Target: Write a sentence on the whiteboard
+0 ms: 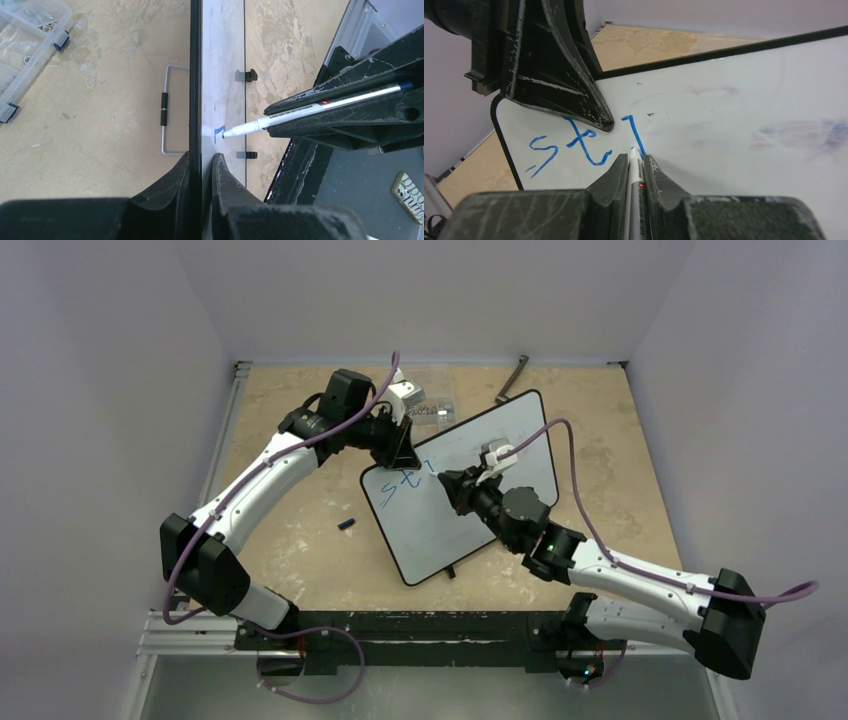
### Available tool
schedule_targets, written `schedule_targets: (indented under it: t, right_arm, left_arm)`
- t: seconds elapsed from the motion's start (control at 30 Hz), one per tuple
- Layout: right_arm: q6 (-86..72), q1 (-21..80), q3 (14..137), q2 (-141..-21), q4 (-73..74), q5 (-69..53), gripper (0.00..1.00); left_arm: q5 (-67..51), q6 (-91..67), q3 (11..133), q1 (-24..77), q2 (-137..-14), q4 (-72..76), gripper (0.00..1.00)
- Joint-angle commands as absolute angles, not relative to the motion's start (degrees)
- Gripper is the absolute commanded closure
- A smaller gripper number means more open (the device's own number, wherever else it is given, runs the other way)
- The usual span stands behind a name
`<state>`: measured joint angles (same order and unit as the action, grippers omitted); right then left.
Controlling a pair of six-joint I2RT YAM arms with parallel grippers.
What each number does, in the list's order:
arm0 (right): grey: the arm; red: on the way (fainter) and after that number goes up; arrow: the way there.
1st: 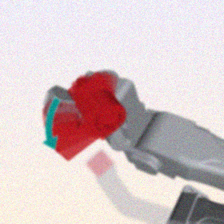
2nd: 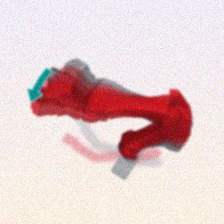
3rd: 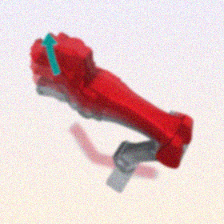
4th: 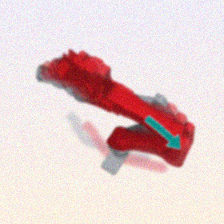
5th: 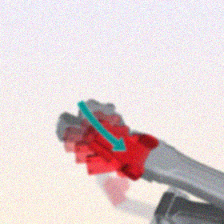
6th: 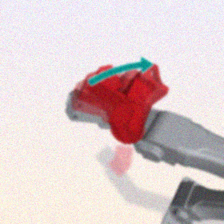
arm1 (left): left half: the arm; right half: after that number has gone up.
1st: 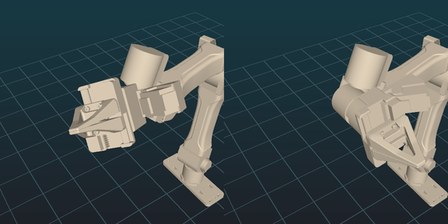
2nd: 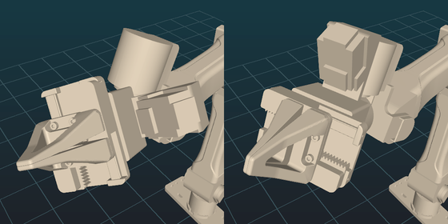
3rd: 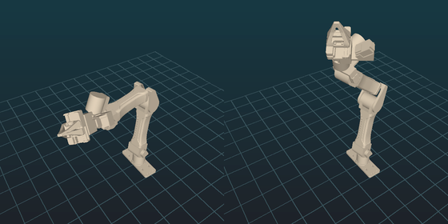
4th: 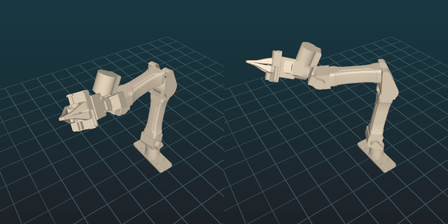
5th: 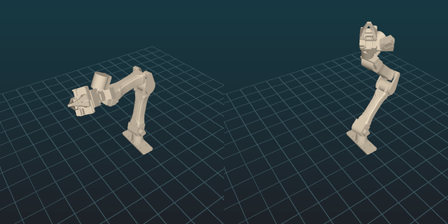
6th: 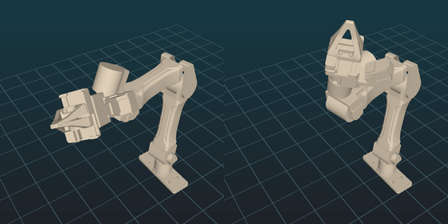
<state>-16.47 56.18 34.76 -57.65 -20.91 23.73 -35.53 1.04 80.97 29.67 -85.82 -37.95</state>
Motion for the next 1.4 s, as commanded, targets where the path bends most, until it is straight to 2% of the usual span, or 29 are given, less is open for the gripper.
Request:
schedule_targets:
  t: [0.0, 0.7, 1.07, 1.37]
  right_arm:
    - [-15.15, 55.59, 38.22, -60.81, -18.79, 23.6, 1.0]
    - [-15.42, 55.33, 44.85, -64.25, -11.64, 34.51, 1.0]
    - [-12.37, 55.02, 46.12, -61.49, -12.45, 30.84, 1.0]
    - [-11.89, 55.01, 44.1, -54.28, -13.66, 29.0, 1.0]
  left_arm:
    - [-29.36, 9.84, 79.98, 31.55, -86.23, -39.94, 1.0]
    - [-29.36, 9.91, 79.98, 31.8, -85.96, -39.96, 1.0]
    - [-29.36, 9.77, 80.01, 31.77, -85.96, -39.86, 1.0]
    - [-29.44, 9.74, 80.02, 31.78, -85.95, -39.81, 1.0]
